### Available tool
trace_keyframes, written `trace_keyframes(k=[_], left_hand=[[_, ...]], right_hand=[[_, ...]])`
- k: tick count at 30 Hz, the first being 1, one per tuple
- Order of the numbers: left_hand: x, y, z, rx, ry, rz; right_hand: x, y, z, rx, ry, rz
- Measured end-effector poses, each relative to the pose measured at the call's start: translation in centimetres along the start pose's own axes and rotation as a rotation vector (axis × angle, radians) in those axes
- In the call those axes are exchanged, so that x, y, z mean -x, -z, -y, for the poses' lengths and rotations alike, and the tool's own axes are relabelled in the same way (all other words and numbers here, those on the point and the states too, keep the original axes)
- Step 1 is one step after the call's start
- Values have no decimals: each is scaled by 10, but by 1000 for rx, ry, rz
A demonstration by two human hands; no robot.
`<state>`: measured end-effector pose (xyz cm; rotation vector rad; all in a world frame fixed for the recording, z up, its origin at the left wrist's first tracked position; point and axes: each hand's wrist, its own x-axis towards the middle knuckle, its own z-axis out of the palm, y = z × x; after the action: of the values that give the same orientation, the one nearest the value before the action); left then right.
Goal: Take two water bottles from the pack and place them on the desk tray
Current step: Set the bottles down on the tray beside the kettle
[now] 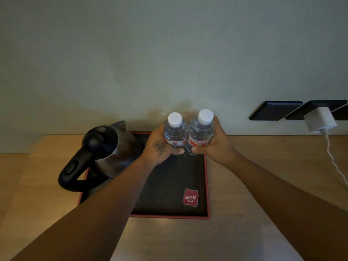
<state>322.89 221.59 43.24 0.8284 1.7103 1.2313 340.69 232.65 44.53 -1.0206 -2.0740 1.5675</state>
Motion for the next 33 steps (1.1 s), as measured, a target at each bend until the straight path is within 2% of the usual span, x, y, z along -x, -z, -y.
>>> trace_keyframes(k=[3, 8, 12, 16, 18, 20, 24, 28, 33], left_hand=[[-1, 1, -3, -76, -11, 17], [-3, 3, -1, -70, -96, 97], [1, 3, -10, -199, -58, 58], [18, 11, -30, -179, 11, 8], [31, 20, -43, -199, -78, 0], [42, 29, -61, -281, -256, -2], [43, 41, -101, -616, -608, 113], [35, 40, -125, -858, -647, 217], [35, 41, -133, -916, -609, 183]], right_hand=[[1, -4, -9, 3, -9, -14], [-6, -4, -14, 12, -22, -29], [-6, -4, -11, 47, -59, 25], [5, 8, -1, 153, -103, 22], [16, 17, 8, 172, -81, -3], [26, 25, 20, 198, -26, -46], [40, 35, 49, 259, 81, -92], [43, 40, 79, 401, 180, -56], [39, 41, 101, 583, 186, 22]])
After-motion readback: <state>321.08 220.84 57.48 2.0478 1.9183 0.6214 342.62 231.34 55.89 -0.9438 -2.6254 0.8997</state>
